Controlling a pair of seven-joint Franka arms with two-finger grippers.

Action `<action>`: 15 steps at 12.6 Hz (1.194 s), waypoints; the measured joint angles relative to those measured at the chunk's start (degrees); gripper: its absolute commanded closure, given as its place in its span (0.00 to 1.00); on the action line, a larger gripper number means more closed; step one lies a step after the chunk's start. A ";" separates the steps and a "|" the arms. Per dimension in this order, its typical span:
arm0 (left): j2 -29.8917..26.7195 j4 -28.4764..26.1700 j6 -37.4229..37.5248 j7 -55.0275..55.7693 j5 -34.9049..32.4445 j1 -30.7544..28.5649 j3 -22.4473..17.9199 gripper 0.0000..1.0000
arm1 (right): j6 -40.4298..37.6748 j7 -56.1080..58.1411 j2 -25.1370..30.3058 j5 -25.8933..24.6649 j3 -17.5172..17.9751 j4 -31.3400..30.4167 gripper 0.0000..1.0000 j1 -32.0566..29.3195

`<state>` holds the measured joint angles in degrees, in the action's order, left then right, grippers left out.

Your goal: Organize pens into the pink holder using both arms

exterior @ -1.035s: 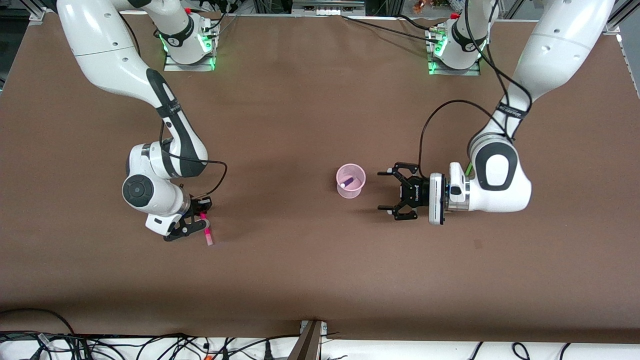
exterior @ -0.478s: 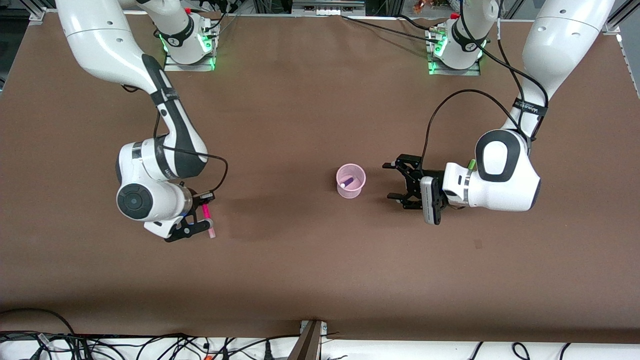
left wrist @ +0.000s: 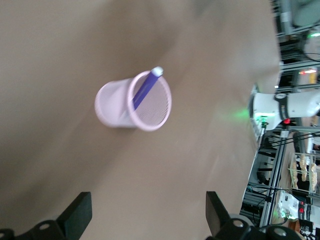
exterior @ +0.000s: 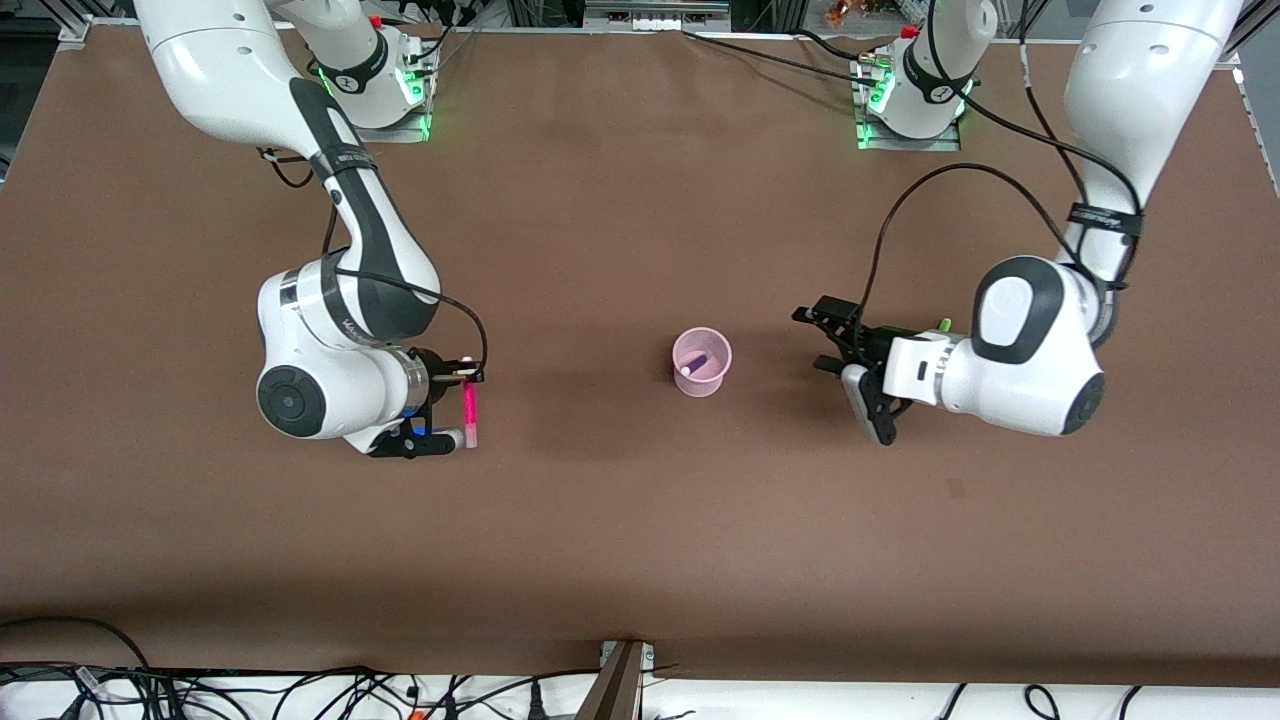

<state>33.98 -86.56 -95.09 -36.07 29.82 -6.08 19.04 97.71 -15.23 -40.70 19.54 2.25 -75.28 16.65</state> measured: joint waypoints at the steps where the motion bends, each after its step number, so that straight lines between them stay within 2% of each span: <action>1: -0.29 2.64 2.54 3.77 -3.56 -0.17 -0.66 0.00 | -0.32 -3.01 0.00 2.89 0.07 0.08 1.00 0.32; 4: -2.03 8.76 5.20 10.15 -17.12 -0.57 -2.75 0.00 | -0.34 -15.02 0.00 11.85 0.52 1.20 1.00 3.10; 6: -4.23 10.65 6.11 10.82 -24.93 -0.93 -4.22 0.00 | -0.05 -23.36 -0.01 19.46 0.62 1.86 1.00 5.09; 9: -6.95 14.23 8.21 10.82 -39.30 -1.03 -4.70 0.00 | 4.83 -35.11 -0.07 28.51 0.77 1.96 1.00 7.02; 10: -7.45 16.38 8.73 10.87 -41.39 -1.06 -4.79 0.00 | 7.13 -39.52 -0.09 30.03 0.86 1.96 1.00 8.22; 12: -8.39 20.95 9.41 11.34 -41.53 -1.07 -6.80 0.00 | 12.99 -48.63 -0.14 32.98 1.00 1.96 1.00 11.75; 14: -11.06 21.40 10.44 13.01 -36.60 -0.94 -11.48 0.00 | 19.22 -56.34 -0.23 36.37 1.06 1.95 1.00 15.38; 15: -13.63 19.41 10.76 14.55 -32.88 -0.93 -14.18 0.00 | 22.03 -59.12 -0.32 37.76 1.09 1.93 1.00 16.96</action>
<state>20.35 -67.15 -84.33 -21.53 -3.07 -7.01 4.86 119.74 -74.35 -41.02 57.29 3.34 -73.35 33.61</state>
